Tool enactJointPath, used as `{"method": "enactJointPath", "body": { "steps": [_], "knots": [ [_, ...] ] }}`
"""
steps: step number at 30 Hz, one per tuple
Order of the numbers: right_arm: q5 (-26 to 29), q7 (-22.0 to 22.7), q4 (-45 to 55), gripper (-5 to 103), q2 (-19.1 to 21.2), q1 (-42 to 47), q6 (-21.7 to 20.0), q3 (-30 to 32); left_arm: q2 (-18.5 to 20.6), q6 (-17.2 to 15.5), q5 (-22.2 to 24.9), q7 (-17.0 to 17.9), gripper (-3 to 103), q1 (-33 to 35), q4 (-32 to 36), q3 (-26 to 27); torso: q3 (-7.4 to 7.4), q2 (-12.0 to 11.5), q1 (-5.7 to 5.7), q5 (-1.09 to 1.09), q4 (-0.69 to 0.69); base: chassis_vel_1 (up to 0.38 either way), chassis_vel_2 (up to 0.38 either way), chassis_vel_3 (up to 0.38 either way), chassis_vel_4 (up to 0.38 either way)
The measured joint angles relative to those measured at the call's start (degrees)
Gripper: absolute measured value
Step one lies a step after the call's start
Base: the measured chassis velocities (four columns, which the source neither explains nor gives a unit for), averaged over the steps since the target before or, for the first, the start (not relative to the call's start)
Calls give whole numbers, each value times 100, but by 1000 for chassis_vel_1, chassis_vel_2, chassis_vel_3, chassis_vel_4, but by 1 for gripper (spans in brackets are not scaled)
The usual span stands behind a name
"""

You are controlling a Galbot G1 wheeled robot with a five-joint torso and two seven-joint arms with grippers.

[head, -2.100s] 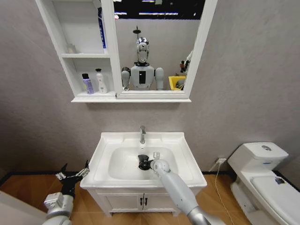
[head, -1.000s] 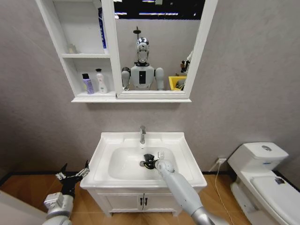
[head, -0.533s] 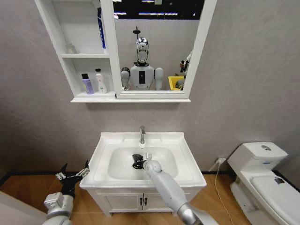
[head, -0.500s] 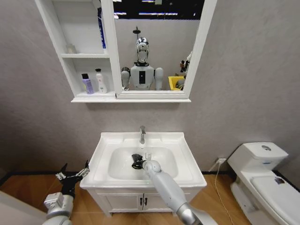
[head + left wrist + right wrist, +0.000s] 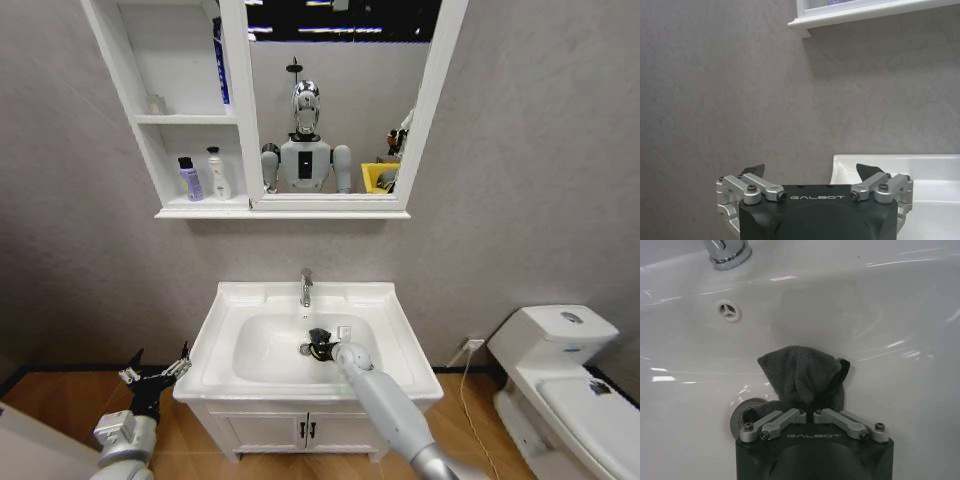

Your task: Move facial cleanser and shampoo from washbasin to cabinet, then wipe washbasin with towel.

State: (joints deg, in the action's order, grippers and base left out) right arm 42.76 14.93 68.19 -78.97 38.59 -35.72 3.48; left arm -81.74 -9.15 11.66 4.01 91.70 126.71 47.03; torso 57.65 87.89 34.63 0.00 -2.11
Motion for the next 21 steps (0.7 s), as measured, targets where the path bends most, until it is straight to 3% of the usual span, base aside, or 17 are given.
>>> {"method": "enactJointPath", "body": {
  "steps": [6,14,21],
  "knots": [
    [-40,-19,-152,1,-140,-96,12,-76,0,0,0,0,100,0,0,0,0,0,0,-2,2,0,0,0,0],
    [-274,-493,-663,1,-588,-353,338,-473,0,0,0,0,100,0,0,0,0,0,1,0,-2,0,0,0,0],
    [-256,-612,-721,1,-719,-459,439,-677,0,0,0,0,100,0,0,0,1,0,1,0,-4,0,0,0,0]
  ]
}}
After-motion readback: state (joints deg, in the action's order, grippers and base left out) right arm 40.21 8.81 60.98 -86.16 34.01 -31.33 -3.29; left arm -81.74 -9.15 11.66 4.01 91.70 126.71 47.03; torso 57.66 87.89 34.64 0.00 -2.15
